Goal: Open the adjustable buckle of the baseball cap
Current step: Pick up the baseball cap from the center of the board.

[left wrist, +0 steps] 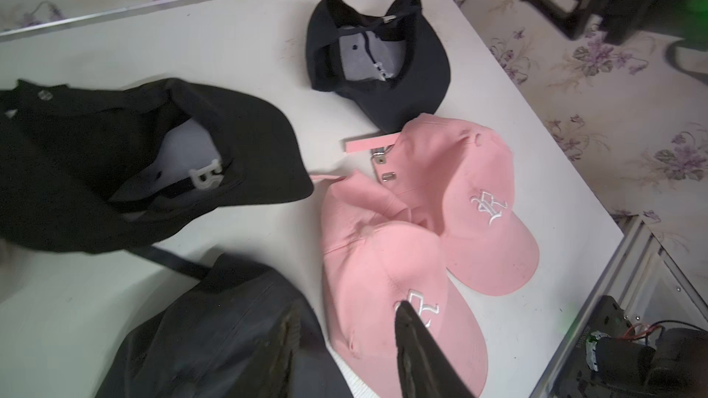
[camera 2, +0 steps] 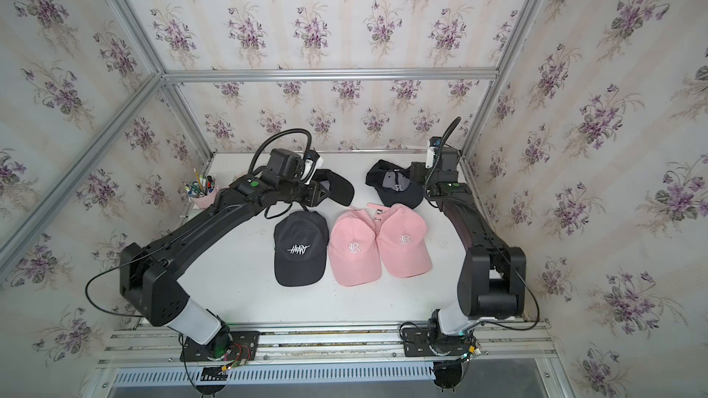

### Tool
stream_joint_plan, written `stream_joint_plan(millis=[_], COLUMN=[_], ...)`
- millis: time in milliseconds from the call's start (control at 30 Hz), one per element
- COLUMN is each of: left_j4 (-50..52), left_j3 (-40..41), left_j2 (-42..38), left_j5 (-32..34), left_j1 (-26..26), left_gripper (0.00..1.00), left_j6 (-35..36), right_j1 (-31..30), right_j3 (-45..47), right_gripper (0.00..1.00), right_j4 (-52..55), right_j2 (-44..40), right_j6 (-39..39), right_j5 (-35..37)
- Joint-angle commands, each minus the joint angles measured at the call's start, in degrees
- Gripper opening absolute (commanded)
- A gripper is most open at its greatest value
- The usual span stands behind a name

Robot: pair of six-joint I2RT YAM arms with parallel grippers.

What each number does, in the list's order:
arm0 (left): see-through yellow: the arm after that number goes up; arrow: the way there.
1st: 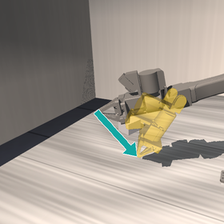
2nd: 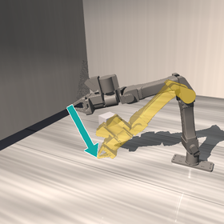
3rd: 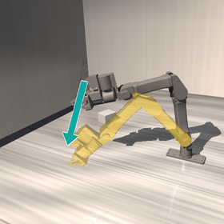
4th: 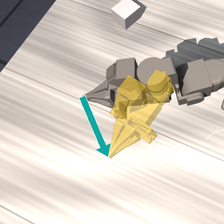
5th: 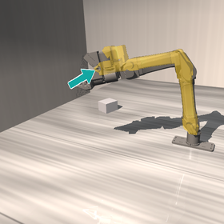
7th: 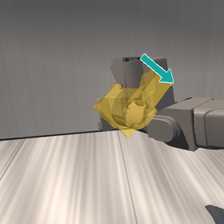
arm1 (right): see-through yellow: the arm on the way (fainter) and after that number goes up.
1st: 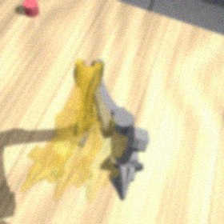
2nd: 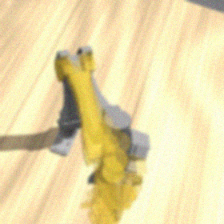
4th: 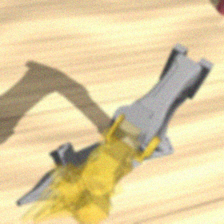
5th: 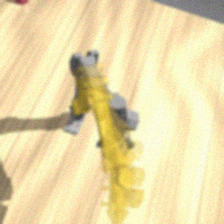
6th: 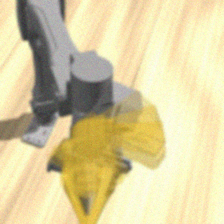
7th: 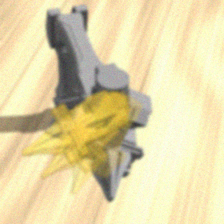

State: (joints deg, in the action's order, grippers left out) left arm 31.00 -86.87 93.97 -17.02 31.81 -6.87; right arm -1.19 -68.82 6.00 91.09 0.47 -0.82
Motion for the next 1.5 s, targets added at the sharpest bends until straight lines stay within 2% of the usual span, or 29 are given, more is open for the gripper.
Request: stream_joint_plan(millis=[0, 133, 267, 533, 733, 933, 1200, 1300, 1467], left_j4=[-1.05, -0.23, 1.05, 3.09, 4.78, 3.57, 1.52, 0.97, 0.38], left_j3=[-2.38, -2.09, -0.14, 2.84, 2.58, 3.43, 4.0, 3.73, 3.88], left_j2=[2.18, 2.54, 0.77, -3.42, -4.29, -4.33, -3.71, -3.45, -3.62], left_j5=[-0.3, -0.82, -0.09, 1.78, 2.51, 1.87, 0.93, 0.77, 1.1], left_j1=[1.31, 1.63, 1.59, 1.59, 1.59, 1.59, 1.59, 1.59, 1.67], left_gripper=[0.44, 0.45, 0.45, 0.47, 0.47, 0.48, 0.48, 0.48, 0.48], left_j6=[1.91, 2.27, 2.74, 4.63, 4.86, 4.04, 3.13, 2.88, 3.09], right_j1=[0.7, 1.18, 2.11, 3.11, 3.22, 3.21, 3.26, 3.23, 3.21], right_j3=[-1.45, -2.91, -9.04, -16.37, -21.01, -20.08, -18.4, -17.8, -17.68], right_gripper=[0.81, 0.81, 0.8, 0.79, 0.72, 0.57, 0.19, 0.1, 0.02], right_j4=[-1.59, -6.15, -4.54, -5.04, -3.58, -3.98, -4.6, -5.72, -6.41], right_j2=[5.4, 12.21, 21.16, 32.45, 36.11, 35.38, 33.35, 31.56, 28.71], right_j6=[1.23, 2.15, 1.96, 2.72, 3.23, 4.23, 5.25, 4.74, 4.11], right_j5=[0.34, -0.76, 0.43, -0.44, -7.17, -11.31, -10.96, -11.0, -11.4])
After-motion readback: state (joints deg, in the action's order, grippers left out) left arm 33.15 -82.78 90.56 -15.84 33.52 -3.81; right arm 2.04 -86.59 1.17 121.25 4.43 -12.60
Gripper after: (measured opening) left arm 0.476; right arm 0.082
